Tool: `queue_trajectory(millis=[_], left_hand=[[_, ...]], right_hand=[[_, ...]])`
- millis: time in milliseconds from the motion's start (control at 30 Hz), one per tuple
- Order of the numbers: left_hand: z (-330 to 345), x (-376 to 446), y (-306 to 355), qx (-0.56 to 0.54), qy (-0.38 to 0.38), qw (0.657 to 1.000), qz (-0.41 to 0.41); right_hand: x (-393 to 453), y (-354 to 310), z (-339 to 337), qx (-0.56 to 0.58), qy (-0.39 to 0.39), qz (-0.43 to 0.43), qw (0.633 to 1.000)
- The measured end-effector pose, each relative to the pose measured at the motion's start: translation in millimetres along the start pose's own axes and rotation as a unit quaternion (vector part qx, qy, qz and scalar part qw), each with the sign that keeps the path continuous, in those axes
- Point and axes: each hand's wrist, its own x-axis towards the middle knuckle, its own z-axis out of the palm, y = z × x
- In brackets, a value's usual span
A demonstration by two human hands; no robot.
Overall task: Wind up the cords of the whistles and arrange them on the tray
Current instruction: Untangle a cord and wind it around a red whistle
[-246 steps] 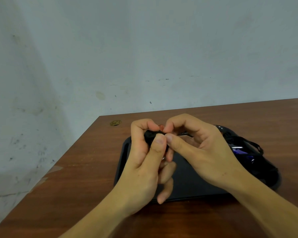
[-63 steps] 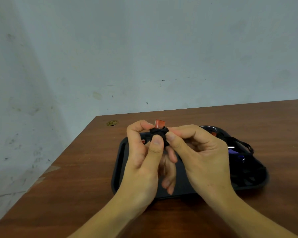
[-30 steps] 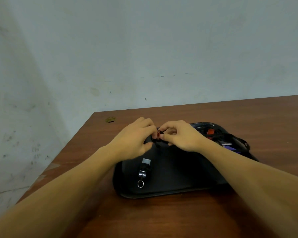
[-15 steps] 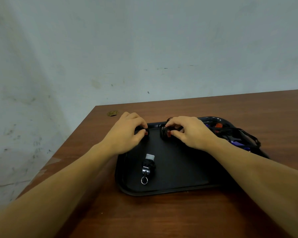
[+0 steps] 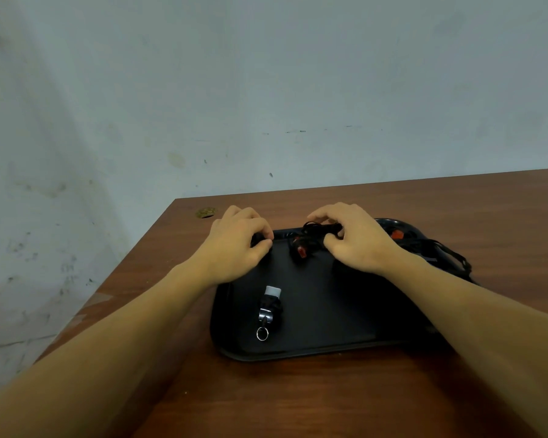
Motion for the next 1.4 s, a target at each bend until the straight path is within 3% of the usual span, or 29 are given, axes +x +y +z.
queue_trajectory(millis=[200, 400, 433, 500, 567, 667, 733, 1000, 1133, 1200, 1300, 1400], left_hand=[[-1.0, 2.4, 9.8, 0.022, -0.019, 0.999, -0.022], [1.2, 7.8, 19.5, 0.052, -0.033, 0.997, -0.037], [0.2, 7.6, 20.4, 0.047, -0.023, 0.998, -0.031], [-4.1, 5.8, 22.2, -0.035, 0.027, 0.999, -0.03], [-15.4, 5.5, 27.7, -0.21, 0.069, 0.972, -0.073], [-31.8, 2.7, 41.3, -0.428, -0.005, 0.893, -0.139], [-34.7, -1.7, 48.4, -0.499, -0.039, 0.856, -0.132], [-26.3, -11.7, 79.4, -0.684, -0.051, 0.707, -0.172], [-30.7, -17.0, 82.3, -0.706, -0.03, 0.686, -0.171], [-33.1, -17.4, 80.7, -0.704, 0.003, 0.684, -0.188], [-38.5, -17.1, 76.2, -0.698, 0.051, 0.682, -0.215], [-43.5, -15.6, 75.2, -0.715, 0.085, 0.658, -0.22]], right_hand=[[-2.0, -9.2, 7.9, -0.095, -0.088, -0.017, 0.991], [3.6, -17.5, 13.7, -0.198, -0.056, -0.046, 0.978], [4.0, -19.8, 12.7, -0.172, -0.035, -0.05, 0.983], [2.0, -29.3, 3.9, -0.014, 0.009, -0.041, 0.999], [0.9, -41.1, -9.3, 0.161, 0.024, -0.036, 0.986], [-2.2, -55.7, -26.1, 0.251, 0.035, -0.05, 0.966], [-4.1, -63.1, -32.3, 0.291, 0.055, -0.053, 0.954], [-12.6, -76.6, -28.8, 0.391, 0.137, 0.004, 0.91], [-19.1, -80.7, -34.0, 0.381, 0.113, 0.009, 0.917], [-20.2, -84.5, -40.2, 0.405, 0.134, 0.023, 0.904], [-23.7, -92.1, -56.4, 0.538, 0.14, 0.066, 0.828], [-32.8, -98.5, -67.3, 0.65, 0.082, 0.075, 0.752]])
